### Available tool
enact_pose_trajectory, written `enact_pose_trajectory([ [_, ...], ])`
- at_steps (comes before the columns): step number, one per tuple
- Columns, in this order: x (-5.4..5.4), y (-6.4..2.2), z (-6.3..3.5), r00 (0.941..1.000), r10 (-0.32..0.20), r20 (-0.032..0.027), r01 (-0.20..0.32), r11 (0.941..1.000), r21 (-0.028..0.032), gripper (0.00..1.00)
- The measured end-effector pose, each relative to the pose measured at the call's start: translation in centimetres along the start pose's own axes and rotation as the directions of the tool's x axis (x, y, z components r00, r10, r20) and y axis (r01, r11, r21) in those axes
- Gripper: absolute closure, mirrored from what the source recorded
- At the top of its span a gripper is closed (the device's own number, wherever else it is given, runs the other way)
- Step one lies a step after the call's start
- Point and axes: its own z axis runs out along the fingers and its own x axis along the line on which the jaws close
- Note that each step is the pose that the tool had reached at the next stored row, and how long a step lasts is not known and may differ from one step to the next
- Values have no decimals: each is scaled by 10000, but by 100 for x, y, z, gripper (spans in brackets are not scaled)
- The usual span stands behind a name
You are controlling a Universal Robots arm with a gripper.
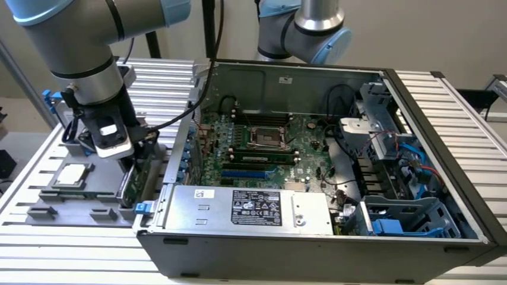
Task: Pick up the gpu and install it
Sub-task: 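Pick up the gpu and move the gpu toward the slot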
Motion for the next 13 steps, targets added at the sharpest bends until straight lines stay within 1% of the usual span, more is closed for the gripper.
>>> enact_pose_trajectory([
  [9, 0, 0, -1, 10000, 31, 1, -31, 10000, 1, 74],
  [13, -1, 0, -29, 10000, 33, -4, -33, 10000, 2, 74],
])
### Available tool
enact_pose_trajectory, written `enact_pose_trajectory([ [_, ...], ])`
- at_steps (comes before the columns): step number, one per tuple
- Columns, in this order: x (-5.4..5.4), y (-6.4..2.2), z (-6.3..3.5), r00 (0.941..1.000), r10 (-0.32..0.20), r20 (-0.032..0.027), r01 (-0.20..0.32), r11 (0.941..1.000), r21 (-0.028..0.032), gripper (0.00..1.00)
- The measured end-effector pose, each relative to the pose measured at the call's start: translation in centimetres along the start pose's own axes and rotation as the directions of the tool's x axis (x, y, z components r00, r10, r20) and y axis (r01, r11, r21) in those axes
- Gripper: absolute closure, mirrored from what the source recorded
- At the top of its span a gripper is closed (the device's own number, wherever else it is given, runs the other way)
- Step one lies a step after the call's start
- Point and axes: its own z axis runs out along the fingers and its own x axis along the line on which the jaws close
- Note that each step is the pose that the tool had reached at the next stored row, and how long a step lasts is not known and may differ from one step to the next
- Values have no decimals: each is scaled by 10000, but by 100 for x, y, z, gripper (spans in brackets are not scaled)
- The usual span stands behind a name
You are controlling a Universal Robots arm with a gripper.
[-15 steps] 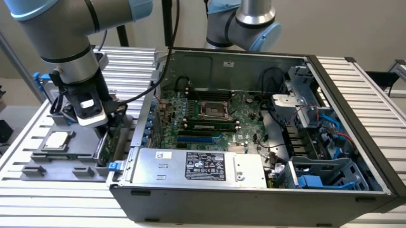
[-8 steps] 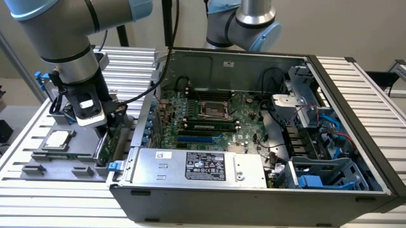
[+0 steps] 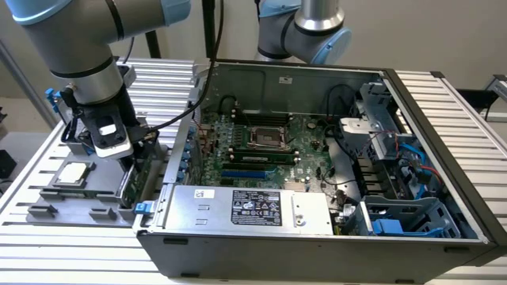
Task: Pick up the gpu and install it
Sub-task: 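Pick up the gpu and move the gpu toward the slot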
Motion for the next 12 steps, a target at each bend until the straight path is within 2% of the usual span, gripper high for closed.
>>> enact_pose_trajectory([
  [8, -5, 0, -141, 10000, -3, -2, 3, 10000, 0, 74],
  [12, -9, 1, -272, 10000, -3, -6, 3, 10000, -1, 74],
])
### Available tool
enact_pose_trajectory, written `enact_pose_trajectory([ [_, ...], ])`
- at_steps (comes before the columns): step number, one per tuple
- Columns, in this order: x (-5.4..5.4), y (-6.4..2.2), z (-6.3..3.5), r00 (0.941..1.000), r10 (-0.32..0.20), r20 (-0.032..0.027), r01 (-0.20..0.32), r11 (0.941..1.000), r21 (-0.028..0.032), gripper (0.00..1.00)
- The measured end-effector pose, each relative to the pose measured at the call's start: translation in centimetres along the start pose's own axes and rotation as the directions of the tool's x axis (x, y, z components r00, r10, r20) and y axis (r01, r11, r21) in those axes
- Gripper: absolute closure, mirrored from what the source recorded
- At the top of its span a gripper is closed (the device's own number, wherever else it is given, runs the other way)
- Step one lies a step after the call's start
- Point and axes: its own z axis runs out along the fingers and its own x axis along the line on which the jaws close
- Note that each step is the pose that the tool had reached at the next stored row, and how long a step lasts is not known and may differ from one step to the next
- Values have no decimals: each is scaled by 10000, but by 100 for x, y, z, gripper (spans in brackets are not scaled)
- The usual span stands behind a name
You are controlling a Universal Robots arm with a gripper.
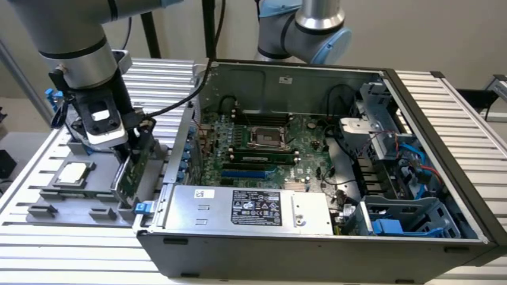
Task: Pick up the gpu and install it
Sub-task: 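Pick up the gpu and move the gpu toward the slot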
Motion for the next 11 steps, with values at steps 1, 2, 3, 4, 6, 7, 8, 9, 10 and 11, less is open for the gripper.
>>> enact_pose_trajectory([
  [1, -1, 0, -44, 10000, 0, -3, 0, 10000, 1, 74],
  [2, -3, 0, -89, 10000, 0, -4, 0, 10000, 1, 74],
  [3, -4, 1, -134, 10000, 1, -6, -1, 10000, 1, 74],
  [4, -6, 0, -179, 10000, -1, -8, 1, 10000, 2, 74],
  [6, -9, 1, -269, 10000, -1, -9, 1, 10000, 1, 74],
  [7, -11, 1, -318, 10000, -1, -9, 1, 10000, 1, 74],
  [8, -12, 2, -363, 10000, 0, -10, 0, 10000, 1, 74],
  [9, -14, 2, -408, 10000, 0, -14, 0, 10000, 2, 74],
  [10, -17, 2, -453, 10000, -2, -16, 2, 10000, 1, 74],
  [11, -22, 2, -497, 10000, -2, -20, 2, 10000, 1, 74],
])
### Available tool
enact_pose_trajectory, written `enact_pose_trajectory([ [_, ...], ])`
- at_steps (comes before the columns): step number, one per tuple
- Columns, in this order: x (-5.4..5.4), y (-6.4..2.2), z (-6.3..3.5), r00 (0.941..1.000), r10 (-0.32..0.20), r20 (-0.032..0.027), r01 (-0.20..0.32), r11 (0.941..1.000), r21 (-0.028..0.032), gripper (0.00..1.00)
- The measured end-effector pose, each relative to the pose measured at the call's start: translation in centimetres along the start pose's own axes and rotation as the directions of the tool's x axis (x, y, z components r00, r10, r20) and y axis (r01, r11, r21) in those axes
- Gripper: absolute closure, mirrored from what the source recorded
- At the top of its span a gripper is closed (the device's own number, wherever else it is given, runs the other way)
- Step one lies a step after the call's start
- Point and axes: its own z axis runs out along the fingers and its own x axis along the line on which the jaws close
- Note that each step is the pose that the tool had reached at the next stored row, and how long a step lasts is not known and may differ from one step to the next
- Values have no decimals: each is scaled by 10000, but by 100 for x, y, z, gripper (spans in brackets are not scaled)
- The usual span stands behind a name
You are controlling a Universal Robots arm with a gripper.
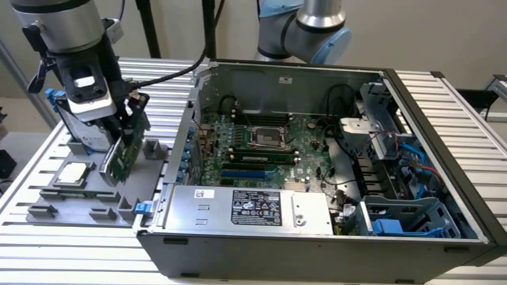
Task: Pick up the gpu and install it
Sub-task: 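Pick up the gpu and move the gpu toward the slot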
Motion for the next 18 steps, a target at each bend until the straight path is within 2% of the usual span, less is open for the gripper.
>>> enact_pose_trajectory([
  [9, -113, 8, -406, 10000, -13, -84, 13, 10000, 6, 74],
  [13, -218, 15, -587, 9999, -30, -151, 31, 10000, 8, 74],
  [18, -381, 25, -806, 9996, -52, -272, 52, 10000, 7, 74],
])
